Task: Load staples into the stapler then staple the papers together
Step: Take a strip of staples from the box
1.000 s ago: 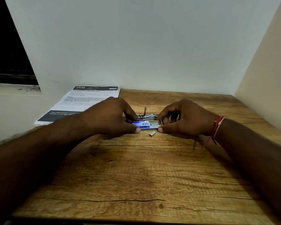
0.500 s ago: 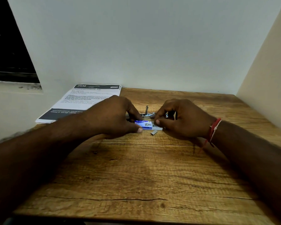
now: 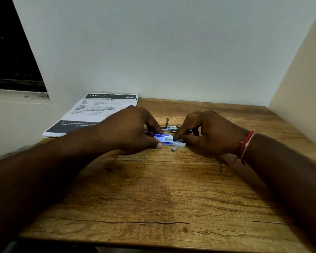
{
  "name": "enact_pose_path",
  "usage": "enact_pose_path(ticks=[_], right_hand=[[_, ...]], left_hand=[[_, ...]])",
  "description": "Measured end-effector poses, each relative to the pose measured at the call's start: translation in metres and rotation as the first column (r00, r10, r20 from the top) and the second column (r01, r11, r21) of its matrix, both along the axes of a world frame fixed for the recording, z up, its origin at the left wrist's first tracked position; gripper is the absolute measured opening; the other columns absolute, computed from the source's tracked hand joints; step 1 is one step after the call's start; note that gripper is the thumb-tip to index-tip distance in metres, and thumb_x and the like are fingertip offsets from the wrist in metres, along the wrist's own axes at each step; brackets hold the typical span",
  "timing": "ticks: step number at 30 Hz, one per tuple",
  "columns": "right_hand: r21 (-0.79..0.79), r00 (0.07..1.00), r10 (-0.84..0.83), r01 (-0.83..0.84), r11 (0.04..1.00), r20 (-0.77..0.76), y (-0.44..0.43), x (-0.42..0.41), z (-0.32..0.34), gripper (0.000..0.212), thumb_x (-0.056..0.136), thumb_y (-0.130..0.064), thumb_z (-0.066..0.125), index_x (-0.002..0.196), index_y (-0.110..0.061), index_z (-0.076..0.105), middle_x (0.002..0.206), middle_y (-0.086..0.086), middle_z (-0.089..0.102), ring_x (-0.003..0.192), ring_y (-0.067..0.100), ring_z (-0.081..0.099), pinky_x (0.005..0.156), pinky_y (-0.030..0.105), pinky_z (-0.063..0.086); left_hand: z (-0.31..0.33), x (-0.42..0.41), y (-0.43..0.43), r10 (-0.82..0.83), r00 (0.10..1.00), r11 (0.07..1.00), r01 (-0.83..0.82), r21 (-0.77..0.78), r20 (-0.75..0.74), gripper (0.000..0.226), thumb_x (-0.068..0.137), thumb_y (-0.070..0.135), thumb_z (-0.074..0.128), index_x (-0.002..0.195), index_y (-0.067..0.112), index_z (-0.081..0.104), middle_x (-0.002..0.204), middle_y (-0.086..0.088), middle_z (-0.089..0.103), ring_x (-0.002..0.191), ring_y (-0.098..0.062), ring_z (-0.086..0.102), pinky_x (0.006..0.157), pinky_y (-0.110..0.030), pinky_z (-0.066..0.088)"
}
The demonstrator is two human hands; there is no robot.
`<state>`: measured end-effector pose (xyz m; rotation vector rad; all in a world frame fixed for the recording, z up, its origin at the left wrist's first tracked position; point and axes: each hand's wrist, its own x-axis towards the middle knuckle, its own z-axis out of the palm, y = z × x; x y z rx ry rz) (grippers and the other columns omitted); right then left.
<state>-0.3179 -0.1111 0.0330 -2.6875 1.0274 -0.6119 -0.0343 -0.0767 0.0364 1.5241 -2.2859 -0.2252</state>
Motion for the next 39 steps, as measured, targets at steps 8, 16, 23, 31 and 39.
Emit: enact_pose_path(ticks=[8, 16, 23, 31, 39], right_hand=[[-0.014, 0.996, -0.013, 0.012, 1.0, -0.089, 0.002, -0.002, 0.005, 0.021, 0.099, -0.03, 0.08, 0.113, -0.045, 0.083, 0.104, -0.015, 0.074, 0.087, 0.004, 0.066, 0.078, 0.04, 0.062], [-0.009, 0.992, 0.021, -0.022, 1.0, -0.127, 0.004, -0.002, 0.012, 0.026, 0.098, -0.024, 0.082, 0.119, -0.04, 0.084, 0.107, -0.01, 0.074, 0.089, -0.001, 0.062, 0.074, 0.014, 0.045], [-0.01, 0.988, 0.007, -0.008, 1.0, -0.157, 0.002, -0.002, 0.011, 0.025, 0.1, -0.024, 0.08, 0.119, -0.039, 0.082, 0.109, -0.012, 0.073, 0.088, -0.008, 0.059, 0.074, 0.014, 0.042], [-0.037, 0.989, 0.026, -0.032, 0.999, -0.148, -0.001, -0.003, 0.007, 0.024, 0.1, -0.023, 0.079, 0.117, -0.041, 0.08, 0.11, -0.01, 0.073, 0.092, -0.002, 0.061, 0.078, 0.029, 0.051], [-0.045, 0.991, 0.026, -0.032, 0.998, -0.129, 0.0, 0.0, 0.005, 0.021, 0.101, -0.024, 0.078, 0.116, -0.038, 0.08, 0.11, -0.011, 0.072, 0.094, -0.002, 0.061, 0.08, 0.029, 0.052]], left_hand=[[0.001, -0.001, 0.0, 0.013, 1.0, 1.0, -0.013, 0.018, 0.005, 0.037, 0.082, 0.055, 0.095, 0.117, 0.048, 0.086, 0.093, 0.031, 0.066, 0.082, 0.011, 0.06, 0.068, -0.02, 0.041], [0.0, 0.0, -0.001, 0.007, 1.0, 1.0, -0.007, 0.025, 0.001, 0.036, 0.082, 0.055, 0.095, 0.116, 0.048, 0.086, 0.093, 0.032, 0.067, 0.082, 0.012, 0.06, 0.069, -0.021, 0.042], [0.0, -0.001, -0.002, 0.01, 1.0, 1.0, -0.01, 0.027, 0.0, 0.038, 0.082, 0.056, 0.095, 0.117, 0.047, 0.086, 0.094, 0.029, 0.069, 0.084, 0.009, 0.062, 0.069, -0.021, 0.042], [-0.001, 0.0, -0.002, 0.002, 1.0, 1.0, -0.002, 0.021, 0.005, 0.036, 0.082, 0.055, 0.095, 0.116, 0.047, 0.086, 0.093, 0.027, 0.071, 0.082, 0.011, 0.062, 0.07, -0.022, 0.043], [-0.001, -0.001, -0.002, 0.008, 1.0, 1.0, -0.008, 0.027, 0.007, 0.037, 0.082, 0.056, 0.095, 0.117, 0.047, 0.086, 0.094, 0.027, 0.072, 0.082, 0.011, 0.062, 0.07, -0.022, 0.043]])
